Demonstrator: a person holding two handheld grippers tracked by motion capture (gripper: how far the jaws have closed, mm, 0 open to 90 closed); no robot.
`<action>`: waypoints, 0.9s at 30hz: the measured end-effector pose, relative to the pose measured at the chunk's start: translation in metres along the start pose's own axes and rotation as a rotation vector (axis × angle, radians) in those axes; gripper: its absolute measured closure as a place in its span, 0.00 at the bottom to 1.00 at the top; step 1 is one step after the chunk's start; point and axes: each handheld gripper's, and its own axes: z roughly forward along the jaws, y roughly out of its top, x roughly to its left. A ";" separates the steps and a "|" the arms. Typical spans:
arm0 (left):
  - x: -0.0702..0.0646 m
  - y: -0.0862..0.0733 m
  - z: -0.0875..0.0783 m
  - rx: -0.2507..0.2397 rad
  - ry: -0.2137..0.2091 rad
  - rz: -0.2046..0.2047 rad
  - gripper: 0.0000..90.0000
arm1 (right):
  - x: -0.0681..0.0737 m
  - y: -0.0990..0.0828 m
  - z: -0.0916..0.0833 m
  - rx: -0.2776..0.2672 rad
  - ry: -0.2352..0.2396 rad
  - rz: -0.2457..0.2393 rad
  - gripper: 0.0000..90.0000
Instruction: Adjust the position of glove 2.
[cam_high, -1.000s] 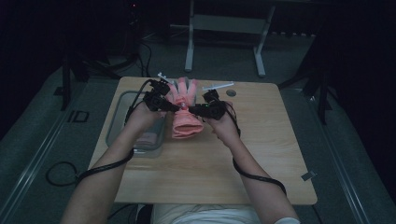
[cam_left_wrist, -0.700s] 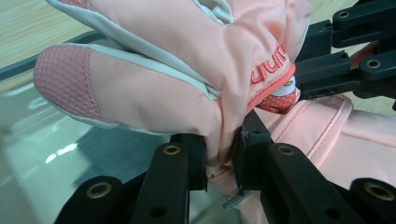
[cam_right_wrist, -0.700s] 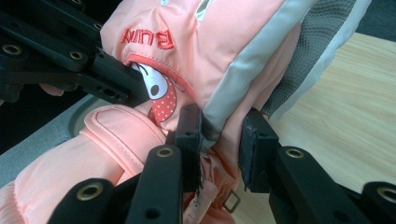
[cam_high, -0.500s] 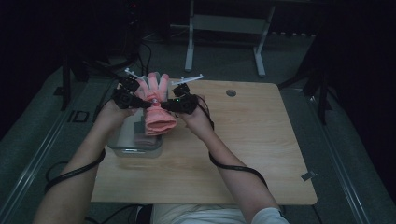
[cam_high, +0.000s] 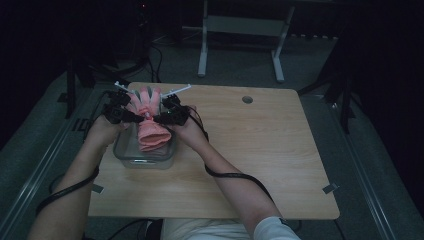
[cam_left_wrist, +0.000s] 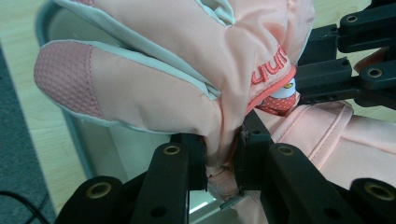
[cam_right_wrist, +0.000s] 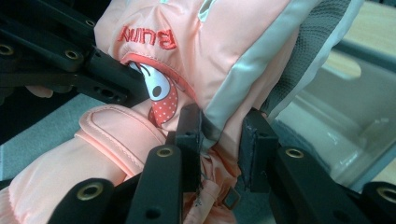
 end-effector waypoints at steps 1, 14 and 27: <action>0.001 0.000 0.004 0.003 -0.005 -0.005 0.85 | -0.002 -0.002 0.002 0.008 -0.003 0.006 0.80; 0.007 -0.011 0.037 0.079 -0.020 -0.026 0.85 | -0.017 -0.027 0.026 0.080 0.009 0.054 0.80; 0.013 -0.009 0.058 0.107 -0.009 -0.076 0.81 | -0.028 -0.032 0.035 0.105 -0.024 0.120 0.72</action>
